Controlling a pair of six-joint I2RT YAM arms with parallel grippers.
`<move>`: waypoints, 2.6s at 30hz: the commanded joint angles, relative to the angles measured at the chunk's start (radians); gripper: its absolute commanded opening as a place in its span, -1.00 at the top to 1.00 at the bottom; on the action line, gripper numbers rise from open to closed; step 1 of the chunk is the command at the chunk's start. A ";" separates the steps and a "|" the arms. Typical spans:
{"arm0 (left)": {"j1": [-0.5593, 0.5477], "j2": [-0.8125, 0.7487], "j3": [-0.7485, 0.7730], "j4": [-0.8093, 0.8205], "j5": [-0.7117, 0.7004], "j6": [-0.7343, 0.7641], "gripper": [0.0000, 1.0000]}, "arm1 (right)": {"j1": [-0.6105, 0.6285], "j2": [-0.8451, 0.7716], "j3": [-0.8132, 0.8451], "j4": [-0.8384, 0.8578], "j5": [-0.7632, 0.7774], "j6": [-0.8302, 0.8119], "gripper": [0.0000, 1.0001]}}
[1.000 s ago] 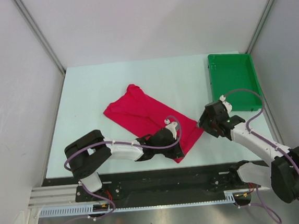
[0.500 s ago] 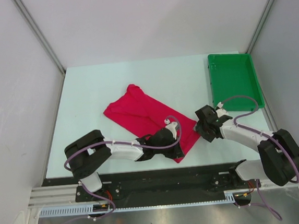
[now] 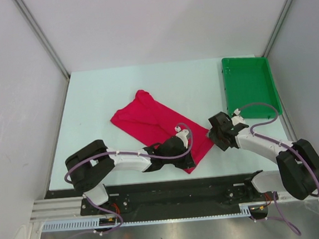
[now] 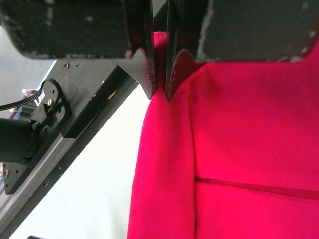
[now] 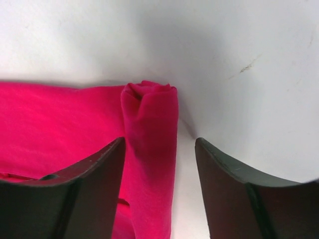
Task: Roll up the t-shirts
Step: Roll the T-shirt to the center of the board.
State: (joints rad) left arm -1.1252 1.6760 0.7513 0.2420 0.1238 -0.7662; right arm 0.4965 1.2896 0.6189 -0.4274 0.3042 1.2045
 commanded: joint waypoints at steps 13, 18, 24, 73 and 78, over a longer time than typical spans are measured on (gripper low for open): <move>-0.005 -0.024 -0.003 0.006 -0.001 0.028 0.99 | -0.044 0.062 -0.005 0.041 0.003 -0.010 0.16; -0.013 -0.035 0.000 0.011 -0.009 0.050 0.99 | -0.055 0.028 -0.005 0.003 -0.014 -0.023 0.94; -0.028 -0.051 0.016 -0.007 -0.047 0.102 0.76 | -0.056 0.073 0.004 -0.060 -0.031 -0.031 1.00; -0.004 0.119 0.142 0.104 -0.133 0.162 0.94 | -0.024 0.081 0.108 -0.094 0.009 -0.126 -0.49; 0.067 0.097 0.059 0.183 -0.017 0.055 0.97 | 0.011 -0.074 0.082 -0.050 0.046 -0.169 -0.64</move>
State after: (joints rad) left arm -1.1152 1.8149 0.8650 0.3523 0.0174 -0.6075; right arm 0.4843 1.3266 0.7166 -0.5034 0.2897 1.0798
